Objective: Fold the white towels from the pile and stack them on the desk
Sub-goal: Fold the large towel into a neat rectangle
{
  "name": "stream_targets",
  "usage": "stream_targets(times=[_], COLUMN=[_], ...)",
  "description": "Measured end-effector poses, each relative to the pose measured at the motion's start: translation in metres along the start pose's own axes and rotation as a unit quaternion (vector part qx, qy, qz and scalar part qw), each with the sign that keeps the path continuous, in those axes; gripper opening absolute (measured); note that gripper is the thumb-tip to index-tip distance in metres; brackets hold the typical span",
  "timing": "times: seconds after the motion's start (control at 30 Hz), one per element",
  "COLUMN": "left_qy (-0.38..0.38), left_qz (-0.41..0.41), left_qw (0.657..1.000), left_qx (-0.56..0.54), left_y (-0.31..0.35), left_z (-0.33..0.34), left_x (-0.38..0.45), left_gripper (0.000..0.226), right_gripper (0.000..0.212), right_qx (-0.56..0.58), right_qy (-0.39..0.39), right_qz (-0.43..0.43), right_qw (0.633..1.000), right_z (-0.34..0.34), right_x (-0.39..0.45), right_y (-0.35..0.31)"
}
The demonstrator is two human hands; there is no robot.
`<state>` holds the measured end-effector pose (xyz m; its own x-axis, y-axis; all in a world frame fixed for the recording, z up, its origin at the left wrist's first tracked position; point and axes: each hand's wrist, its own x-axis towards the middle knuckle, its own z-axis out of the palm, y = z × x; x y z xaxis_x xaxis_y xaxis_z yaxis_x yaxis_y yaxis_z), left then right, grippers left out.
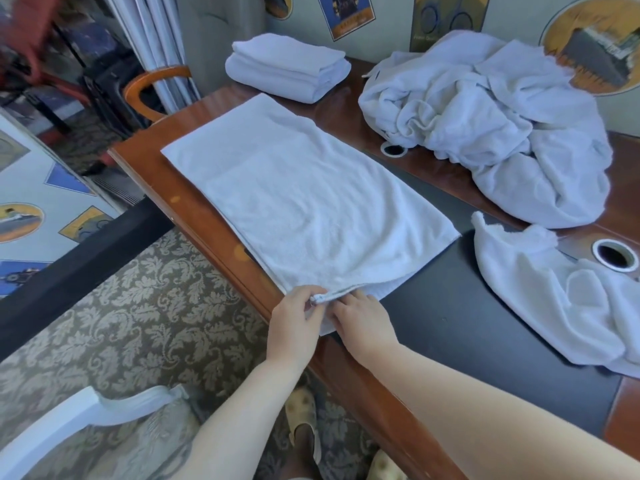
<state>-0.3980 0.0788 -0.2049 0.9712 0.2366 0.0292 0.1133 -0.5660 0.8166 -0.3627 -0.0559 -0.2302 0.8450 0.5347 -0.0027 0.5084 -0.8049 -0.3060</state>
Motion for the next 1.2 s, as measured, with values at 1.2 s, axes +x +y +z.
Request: stream_targets(times=[1.2], left_qy=[-0.532], left_qz=[-0.022], left_qw=[0.839], left_qx=[0.113], left_y=[0.087], left_z=[0.096], left_x=[0.019], left_gripper=[0.049], right_gripper=[0.04], right_qx=[0.506], right_qy=[0.24], right_qz=[0.518], right_qw=[0.647], right_z=[-0.079], right_x=[-0.028], right_y=[0.194])
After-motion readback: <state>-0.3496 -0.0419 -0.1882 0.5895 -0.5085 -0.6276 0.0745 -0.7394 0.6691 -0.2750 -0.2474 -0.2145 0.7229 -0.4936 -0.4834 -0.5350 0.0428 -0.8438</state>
